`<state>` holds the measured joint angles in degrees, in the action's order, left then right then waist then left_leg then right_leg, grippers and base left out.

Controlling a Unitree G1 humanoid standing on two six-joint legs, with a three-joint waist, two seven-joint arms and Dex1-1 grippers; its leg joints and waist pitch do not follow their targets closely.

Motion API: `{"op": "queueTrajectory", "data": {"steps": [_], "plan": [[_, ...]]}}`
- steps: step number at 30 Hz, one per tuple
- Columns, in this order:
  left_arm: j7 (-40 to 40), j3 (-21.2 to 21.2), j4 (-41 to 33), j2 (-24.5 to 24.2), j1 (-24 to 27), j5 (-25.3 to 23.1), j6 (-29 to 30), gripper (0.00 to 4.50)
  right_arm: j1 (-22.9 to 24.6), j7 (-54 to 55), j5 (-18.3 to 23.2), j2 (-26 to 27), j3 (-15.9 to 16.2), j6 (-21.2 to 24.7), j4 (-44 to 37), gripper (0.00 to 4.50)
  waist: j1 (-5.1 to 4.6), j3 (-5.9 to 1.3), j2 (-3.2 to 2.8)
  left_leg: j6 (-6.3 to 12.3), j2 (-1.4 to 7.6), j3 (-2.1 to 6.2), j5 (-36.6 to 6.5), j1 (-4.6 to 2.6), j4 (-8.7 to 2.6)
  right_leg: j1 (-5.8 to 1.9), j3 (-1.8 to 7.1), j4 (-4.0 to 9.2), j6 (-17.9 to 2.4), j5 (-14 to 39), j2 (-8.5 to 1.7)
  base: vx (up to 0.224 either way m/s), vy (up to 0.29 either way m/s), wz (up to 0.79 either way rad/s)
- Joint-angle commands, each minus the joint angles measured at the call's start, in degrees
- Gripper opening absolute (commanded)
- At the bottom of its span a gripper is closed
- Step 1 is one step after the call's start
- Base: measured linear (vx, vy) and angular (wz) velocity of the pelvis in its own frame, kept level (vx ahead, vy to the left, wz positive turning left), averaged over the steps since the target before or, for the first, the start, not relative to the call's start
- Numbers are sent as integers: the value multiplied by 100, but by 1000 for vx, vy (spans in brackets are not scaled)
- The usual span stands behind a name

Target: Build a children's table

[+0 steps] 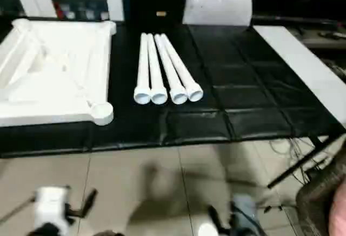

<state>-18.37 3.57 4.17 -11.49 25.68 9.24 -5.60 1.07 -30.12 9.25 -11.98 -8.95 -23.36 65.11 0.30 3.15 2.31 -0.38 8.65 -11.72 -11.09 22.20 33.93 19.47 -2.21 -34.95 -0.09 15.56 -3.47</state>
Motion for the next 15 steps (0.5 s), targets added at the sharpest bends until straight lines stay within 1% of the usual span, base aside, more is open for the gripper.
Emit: {"op": "queueTrajectory", "data": {"steps": [1, 2, 3, 4, 5, 6, 7, 8, 9, 10, 11, 12, 13, 14, 15], "plan": [[-123, -3, -781, -75, 325, 189, -121, 433, 198, -383, 181, -115, -138, -364, -115, 450, 9, -115, -32, 48, 673, 331, -2538, -104, -534, 92, 385, 592, -1230, 1521, -646, 0, 0, 0], [-120, 14, -1246, -119, 515, 269, -116, 433, 273, -531, 269, -148, -160, -405, -375, 450, 15, -124, -31, 120, 688, 329, -2431, -93, -540, 70, 384, 574, -1212, 1332, -623, 0, 0, 0], [-120, 14, -1246, -119, 515, 269, -116, 433, 273, -531, 269, -148, -160, -405, -375, 450, 9, -136, -39, 184, 686, 329, -2284, -82, -557, 58, 358, 546, -1211, 1113, -582, 0, 0, 0], [-68, 62, -2136, -181, 801, 432, 84, 433, 575, -729, 496, -157, -138, -295, -1441, 450, 6, -132, -3, 208, 675, 311, -2258, -92, -558, 64, 353, 546, -1193, 1052, -547, 0, 0, 0], [19, 130, -2787, -233, 898, 520, 309, 433, 1387, -542, 798, -198, 95, 567, -3932, 450, 74, -146, 1, 338, 723, 340, -1899, -80, -588, 0, 347, 477, -966, 440, -518, 0, 0, 0], [40, 148, -2889, -239, 896, 548, 359, 433, 1534, -447, 850, -226, 146, 783, -4463, 450, 87, -129, -3, 385, 707, 347, -1771, -77, -588, -13, 340, 470, -865, 244, -503, 0, 0, 0], [107, 215, -3232, -250, 891, 643, 555, 433, 1955, -146, 1019, -326, 294, 1450, -6081, 450, 71, -134, 43, 432, 700, 334, -1763, -94, -582, 1, 329, 462, -851, 202, -492, 0, 0, 0], [148, 261, -3405, -247, 873, 695, 691, 433, 2113, 42, 1153, -398, 365, 1826, -6899, 450, 126, -90, 20, 386, 682, 342, -1793, -109, -608, -2, 345, 488, -643, 398, -492, 0, 0, 0], [193, 294, -3548, -245, 836, 709, 839, 433, 2153, 214, 1327, -486, 422, 2125, -7492, 450, 111, -66, 36, 214, 649, 345, -2076, -123, -640, 22, 349, 515, -506, 1014, -516, 0, 0, 0], [261, 296, -3608, -243, 699, 644, 955, 433, 2070, 494, 1573, -610, 481, 2561, -8165, 450, 89, -72, 66, 111, 626, 341, -2224, -125, -634, 37, 354, 552, -438, 1442, -531, 0, 0, 0], [288, 283, -3598, -238, 631, 598, 988, 433, 2022, 588, 1625, -641, 511, 2701, -8368, 450, 90, -75, 50, -107, 600, 354, -2395, -198, -602, 112, 383, 611, -275, 2042, -519, 0, 0, 0], [316, 263, -3569, -231, 556, 540, 1018, 433, 1965, 672, 1651, -663, 546, 2825, -8542, 450, 58, -99, 58, -245, 570, 354, -2395, -207, -559, 148, 400, 632, -168, 2299, -524, 0, 0, 0], [373, 261, -3491, -311, 302, 469, 1168, 433, 1813, 765, 1512, -588, 669, 2956, -8691, 450, 56, -109, 51, -282, 569, 365, -2349, -188, -563, 143, 399, 639, -131, 2347, -533, 0, 0, 0], [405, 269, -3514, -387, 177, 493, 1336, 433, 1761, 784, 1413, -516, 728, 3054, -8765, 450, 70, -118, 16, -432, 564, 374, -2506, -247, -554, 237, 397, 662, -58, 2392, -501, 0, 0, 0], [485, 223, -3736, -432, 31, 467, 1578, 433, 1683, 821, 1257, -419, 777, 3118, -8828, 450, 56, -135, 26, -513, 564, 377, -2577, -256, -554, 249, 395, 637, -66, 2322, -479, 0, 0, 0]]}}
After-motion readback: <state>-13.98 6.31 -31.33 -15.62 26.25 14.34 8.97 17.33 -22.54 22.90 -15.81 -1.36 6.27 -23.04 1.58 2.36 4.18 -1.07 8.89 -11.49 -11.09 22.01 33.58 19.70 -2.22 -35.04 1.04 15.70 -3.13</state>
